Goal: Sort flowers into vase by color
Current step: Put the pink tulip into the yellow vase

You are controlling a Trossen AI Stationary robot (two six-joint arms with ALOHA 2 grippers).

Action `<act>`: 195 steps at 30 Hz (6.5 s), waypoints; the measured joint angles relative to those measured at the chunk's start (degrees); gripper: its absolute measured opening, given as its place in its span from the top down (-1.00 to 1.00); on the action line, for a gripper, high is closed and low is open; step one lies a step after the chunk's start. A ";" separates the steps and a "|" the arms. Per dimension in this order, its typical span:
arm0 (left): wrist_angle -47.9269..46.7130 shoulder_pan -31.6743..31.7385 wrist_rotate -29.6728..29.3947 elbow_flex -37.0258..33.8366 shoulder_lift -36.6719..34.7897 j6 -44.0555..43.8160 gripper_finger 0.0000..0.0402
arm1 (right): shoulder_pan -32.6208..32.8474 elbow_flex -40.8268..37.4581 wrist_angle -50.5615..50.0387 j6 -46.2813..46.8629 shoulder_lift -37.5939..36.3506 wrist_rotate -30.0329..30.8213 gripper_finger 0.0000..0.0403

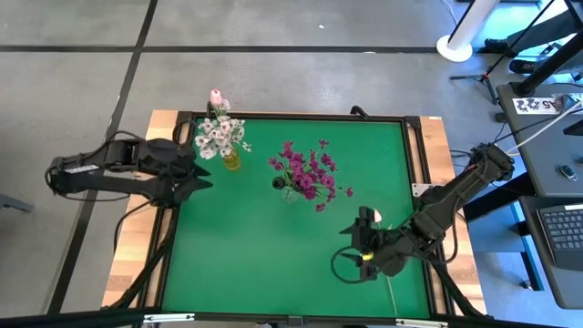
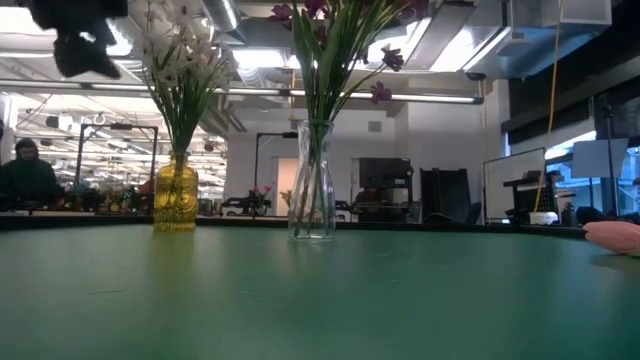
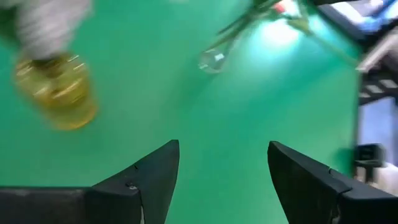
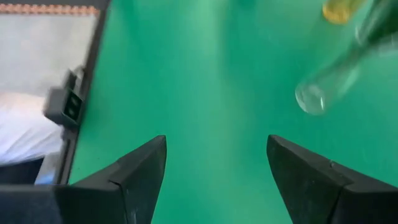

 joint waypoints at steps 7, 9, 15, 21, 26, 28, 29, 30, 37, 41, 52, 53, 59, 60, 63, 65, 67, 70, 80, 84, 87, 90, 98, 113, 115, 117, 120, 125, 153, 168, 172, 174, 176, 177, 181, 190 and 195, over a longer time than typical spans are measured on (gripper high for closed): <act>12.67 -12.22 -2.07 0.00 0.25 -2.27 -0.06 | -0.02 0.00 -15.07 17.52 0.00 -3.49 -0.37; 13.71 -16.23 -5.29 0.00 0.52 -4.21 -0.04 | -0.02 0.00 -19.62 23.29 0.00 -4.63 -0.37; 16.56 -28.57 -17.52 0.00 1.76 -7.11 -0.03 | 0.02 -1.47 -27.72 39.32 0.02 -7.28 -0.37; 27.88 -41.67 -31.32 -3.38 8.28 -4.50 -0.03 | 0.02 -9.65 -24.06 49.03 0.07 -12.93 -0.37; 38.55 -50.17 -39.87 -6.79 17.05 -3.57 -0.03 | 1.32 -17.62 -17.29 54.80 0.09 -17.80 -0.37; 42.06 -52.58 -43.38 -6.86 20.37 -3.61 -0.03 | 2.11 -19.31 -16.13 57.74 0.07 -19.16 -0.37; 43.47 -53.53 -45.03 -6.82 21.94 -3.63 -0.03 | 2.43 -19.77 -16.45 59.34 0.07 -19.67 -0.37; 44.26 -54.38 -46.28 -6.83 23.47 -3.71 -0.03 | 2.77 -20.03 -16.96 60.85 0.07 -20.06 -0.37; 53.94 -57.09 -54.03 -6.86 35.61 -4.97 -0.03 | 4.63 -20.20 -19.37 69.22 0.07 -20.87 -0.37; 63.44 -57.45 -55.64 -6.86 42.42 -1.71 -0.03 | 4.56 -20.20 -17.67 69.65 1.81 -20.83 -0.37; 89.16 -50.90 -35.32 -6.86 53.73 13.29 -0.03 | 4.52 -20.20 -14.13 68.14 8.82 -22.56 -0.37; 90.09 -49.49 -32.71 -6.86 54.43 13.44 -0.03 | 4.52 -20.20 -14.09 68.16 9.12 -22.65 -0.37; 95.51 -43.29 -21.74 -6.86 56.77 15.64 -0.03 | 4.50 -20.20 -14.01 68.14 9.90 -22.63 -0.37; 96.55 -42.84 -20.87 -6.86 56.85 16.37 -0.03 | 4.50 -20.20 -14.01 68.11 9.90 -22.65 -0.37; 100.63 -42.50 -20.45 -8.08 56.88 18.67 -0.01 | 4.50 -20.20 -14.47 68.06 9.64 -23.05 -0.37; 104.36 -42.53 -20.45 -10.25 56.78 19.40 0.02 | 4.50 -20.20 -14.69 68.03 8.97 -23.48 -0.37; 109.74 -42.61 -20.58 -13.48 56.70 19.37 0.04 | 4.50 -20.15 -14.58 68.18 8.12 -23.48 -0.37; 118.23 -42.82 -21.79 -19.76 56.68 17.80 0.08 | 4.52 -20.09 -14.62 68.39 6.61 -22.62 -0.37; 134.51 -42.80 -28.66 -33.03 56.68 13.96 0.13 | 6.94 -20.74 -13.90 73.05 5.61 -21.31 -0.37; 134.86 -42.78 -28.92 -32.60 56.68 14.08 0.13 | 9.50 -22.57 -12.78 78.32 5.64 -20.26 -0.37; 135.16 -42.78 -28.89 -31.84 56.66 14.39 0.13 | 10.64 -25.20 -8.23 80.46 5.64 -19.13 -0.37; 135.10 -42.78 -28.91 -31.78 56.66 14.40 0.13 | 10.64 -27.83 -3.76 80.60 5.32 -18.31 -0.37; 135.04 -42.78 -28.84 -31.75 56.66 12.89 0.13 | 10.58 -28.52 -4.07 80.80 5.46 -16.63 -0.37; 134.99 -42.78 -29.02 -31.71 56.66 12.69 0.13 | 6.70 -28.61 -5.89 78.26 5.60 -18.41 -0.36; 135.02 -42.78 -29.04 -31.71 56.66 12.50 0.13 | 5.10 -28.63 -5.95 75.97 5.60 -19.43 -0.35; 135.02 -42.78 -29.08 -31.71 56.66 12.43 0.13 | 3.72 -28.64 -6.12 74.00 5.64 -20.41 -0.29; 135.01 -42.78 -29.13 -31.71 56.66 12.40 0.13 | 2.25 -28.70 -6.15 71.61 5.64 -21.10 -0.15; 135.02 -42.78 -29.15 -31.71 56.66 11.31 0.13 | 1.81 -28.74 -6.24 69.43 5.64 -20.48 0.14; 146.27 -44.40 -30.17 -31.65 55.06 22.48 0.13 | 1.81 -14.69 -10.65 51.41 4.07 0.05 0.97; 135.52 -43.18 -33.38 -30.00 43.38 27.97 0.13 | 6.53 1.52 1.73 16.31 1.75 29.59 0.97; 126.60 -41.08 -33.48 -25.30 42.14 29.43 0.13 | 7.28 1.73 11.86 3.69 1.75 35.54 0.98; 119.59 -39.79 -33.37 -21.73 42.02 29.63 0.13 | 7.19 1.73 16.32 -1.34 1.85 37.12 0.98; 111.11 -38.45 -33.34 -17.53 42.02 29.45 0.13 | 7.02 1.73 20.67 -5.87 2.32 37.98 0.97; 106.43 -37.94 -33.39 -15.35 42.02 29.39 0.13 | 6.99 1.73 22.34 -8.46 2.46 38.18 0.97; 86.54 -36.12 -33.31 -6.83 42.02 25.53 0.13 | 7.05 1.70 28.91 -16.39 2.94 38.21 0.98; 71.06 -35.63 -33.90 2.55 41.71 23.04 0.13 | 3.64 1.69 44.66 -31.67 3.51 10.38 0.98; 70.89 -36.40 -33.91 3.23 40.37 24.74 0.13 | -1.17 1.73 53.74 -37.72 7.62 -5.16 0.99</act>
